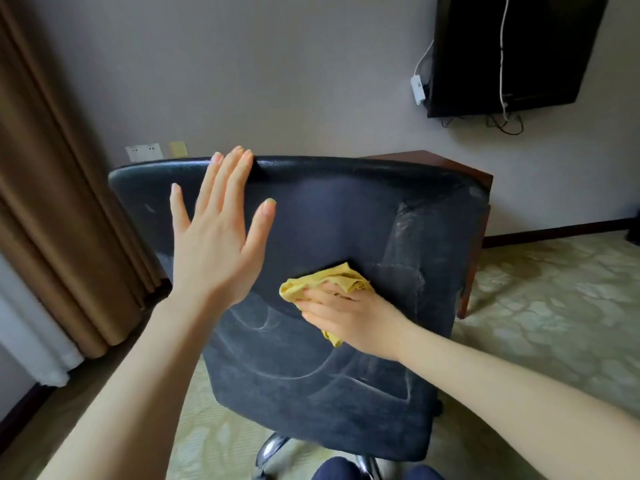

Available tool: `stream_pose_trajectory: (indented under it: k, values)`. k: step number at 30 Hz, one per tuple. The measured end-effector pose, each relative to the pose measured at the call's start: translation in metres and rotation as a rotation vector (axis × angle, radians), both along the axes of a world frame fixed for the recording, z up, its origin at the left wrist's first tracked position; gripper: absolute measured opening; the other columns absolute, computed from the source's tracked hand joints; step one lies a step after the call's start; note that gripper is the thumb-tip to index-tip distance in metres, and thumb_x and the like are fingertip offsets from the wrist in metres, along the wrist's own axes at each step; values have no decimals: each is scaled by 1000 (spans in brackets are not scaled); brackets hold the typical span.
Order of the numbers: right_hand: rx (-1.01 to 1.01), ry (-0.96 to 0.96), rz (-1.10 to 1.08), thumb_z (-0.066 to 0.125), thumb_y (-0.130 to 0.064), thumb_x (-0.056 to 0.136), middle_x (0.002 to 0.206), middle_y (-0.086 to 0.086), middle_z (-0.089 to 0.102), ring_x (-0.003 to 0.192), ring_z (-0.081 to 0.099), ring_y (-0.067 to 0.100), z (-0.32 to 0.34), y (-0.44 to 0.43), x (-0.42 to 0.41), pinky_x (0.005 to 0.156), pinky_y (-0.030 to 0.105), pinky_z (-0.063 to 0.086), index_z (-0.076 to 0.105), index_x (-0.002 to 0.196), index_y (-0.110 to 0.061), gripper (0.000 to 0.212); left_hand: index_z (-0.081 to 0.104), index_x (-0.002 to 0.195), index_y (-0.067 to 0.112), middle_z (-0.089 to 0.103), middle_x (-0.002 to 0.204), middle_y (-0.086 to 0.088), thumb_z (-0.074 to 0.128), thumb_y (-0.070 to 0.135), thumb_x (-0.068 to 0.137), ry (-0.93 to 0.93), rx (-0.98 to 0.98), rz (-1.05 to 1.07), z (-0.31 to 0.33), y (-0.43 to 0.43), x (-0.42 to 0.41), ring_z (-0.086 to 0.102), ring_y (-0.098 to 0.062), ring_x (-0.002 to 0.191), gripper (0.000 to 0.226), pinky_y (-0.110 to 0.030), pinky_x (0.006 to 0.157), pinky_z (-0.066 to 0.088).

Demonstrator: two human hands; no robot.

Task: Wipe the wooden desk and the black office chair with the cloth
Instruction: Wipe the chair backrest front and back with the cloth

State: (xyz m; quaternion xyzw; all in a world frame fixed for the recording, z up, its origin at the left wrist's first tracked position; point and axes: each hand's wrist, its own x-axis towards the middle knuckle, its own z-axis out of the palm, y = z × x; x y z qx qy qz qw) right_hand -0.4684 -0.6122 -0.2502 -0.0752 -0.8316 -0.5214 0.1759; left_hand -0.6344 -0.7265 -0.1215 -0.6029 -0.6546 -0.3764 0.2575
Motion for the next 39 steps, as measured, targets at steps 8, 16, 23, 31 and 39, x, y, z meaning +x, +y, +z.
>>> stream_pose_trajectory:
  k: [8, 16, 23, 31, 39]
  values:
    - [1, -244, -92, 70, -25, 80, 147, -4, 41, 137, 36, 13, -22, -4, 90, 115, 35, 21, 59, 129, -22, 50, 19, 150, 24, 14, 159, 11, 18, 50, 95, -55, -25, 62, 4, -2, -9, 4, -5, 146, 61, -48, 116, -7]
    - [131, 11, -54, 45, -5, 94, 145, -2, 46, 133, 41, 15, 68, -7, 123, 114, 34, 22, 54, 134, -21, 43, 19, 151, 21, 3, 160, 9, 9, 53, 91, -37, 55, -9, 10, 1, 22, -7, -8, 146, 69, -41, 114, -13]
    - [211, 271, 47, 44, -4, 97, 142, -3, 48, 134, 42, 19, 142, -23, 79, 112, 34, 25, 56, 133, -23, 42, 29, 148, 25, 15, 158, 13, 4, 50, 91, -169, 109, -145, 5, 17, 35, -5, -3, 145, 66, -40, 113, -16]
    - [238, 414, 73, 47, -18, 99, 144, -6, 45, 132, 44, 10, 106, -13, 32, 107, 30, 30, 48, 140, -21, 41, 38, 139, 23, 31, 148, 11, 11, 41, 95, -144, 164, -141, 1, 23, 28, 5, -5, 145, 55, -46, 113, -11]
    - [129, 312, -61, 40, -26, 96, 146, -6, 38, 134, 33, 10, 28, 1, -2, 114, 32, 17, 37, 143, -15, 49, 40, 135, 21, 32, 147, 9, 18, 39, 93, -223, 223, -107, -5, 29, 41, 7, -10, 146, 51, -46, 114, -10]
